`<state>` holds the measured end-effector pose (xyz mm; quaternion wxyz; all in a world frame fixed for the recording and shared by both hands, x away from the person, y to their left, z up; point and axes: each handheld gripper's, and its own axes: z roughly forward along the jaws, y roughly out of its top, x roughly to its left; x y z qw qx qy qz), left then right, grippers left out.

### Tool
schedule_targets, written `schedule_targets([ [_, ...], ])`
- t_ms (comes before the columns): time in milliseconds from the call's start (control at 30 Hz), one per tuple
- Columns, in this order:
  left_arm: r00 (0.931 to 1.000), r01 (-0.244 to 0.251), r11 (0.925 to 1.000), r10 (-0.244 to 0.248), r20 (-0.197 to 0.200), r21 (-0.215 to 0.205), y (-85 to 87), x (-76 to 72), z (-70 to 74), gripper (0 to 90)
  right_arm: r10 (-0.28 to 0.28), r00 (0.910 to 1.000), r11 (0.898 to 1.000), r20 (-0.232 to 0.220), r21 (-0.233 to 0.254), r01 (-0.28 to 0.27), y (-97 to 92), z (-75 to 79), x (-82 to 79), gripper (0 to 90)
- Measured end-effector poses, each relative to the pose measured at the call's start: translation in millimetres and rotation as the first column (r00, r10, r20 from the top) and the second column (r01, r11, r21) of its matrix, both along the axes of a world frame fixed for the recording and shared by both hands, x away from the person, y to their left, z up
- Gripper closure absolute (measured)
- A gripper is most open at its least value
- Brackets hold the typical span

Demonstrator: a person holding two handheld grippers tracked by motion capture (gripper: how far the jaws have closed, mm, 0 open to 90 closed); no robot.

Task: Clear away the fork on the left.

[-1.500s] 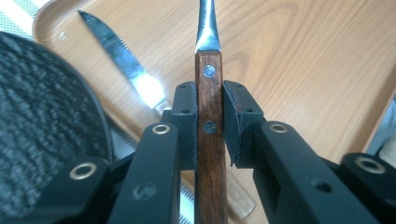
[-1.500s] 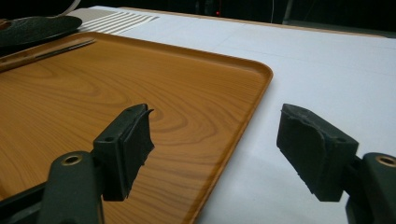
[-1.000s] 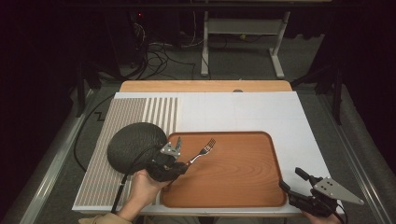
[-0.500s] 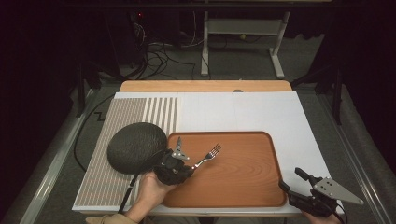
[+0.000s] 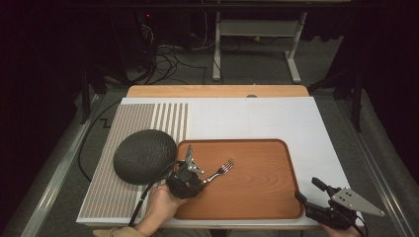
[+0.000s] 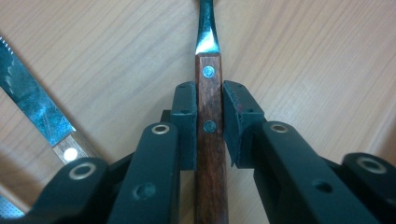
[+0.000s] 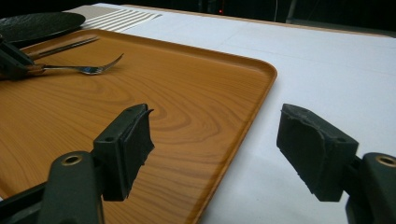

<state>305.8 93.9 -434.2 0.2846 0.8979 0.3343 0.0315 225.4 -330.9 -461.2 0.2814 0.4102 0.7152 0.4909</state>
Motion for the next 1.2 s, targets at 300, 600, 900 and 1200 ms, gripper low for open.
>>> schedule_targets([
  [300,0.9999,0.008,0.9991,-0.008,-0.008,0.042,-5.8,-1.1,-7.9,63.7,0.002,1.0000,1.000,-0.003,0.002,-0.002,0.0,-0.1,0.1,26.8],
  [600,0.9999,0.012,0.9978,-0.012,-0.001,0.065,-5.7,-0.5,-11.1,64.9,0.002,1.0000,1.000,-0.004,0.002,-0.002,0.2,-0.2,0.2,26.8],
  [900,0.9967,0.025,0.9991,-0.027,0.076,0.033,-7.0,-1.7,3.2,76.3,0.001,1.0000,1.000,-0.002,0.001,-0.001,0.0,-0.1,0.2,26.8],
  [1200,0.9928,0.109,0.9937,-0.110,0.048,0.028,-27.5,-2.6,1.2,79.0,0.003,1.0000,1.000,-0.003,-0.002,-0.003,0.0,-0.3,0.1,26.8],
])
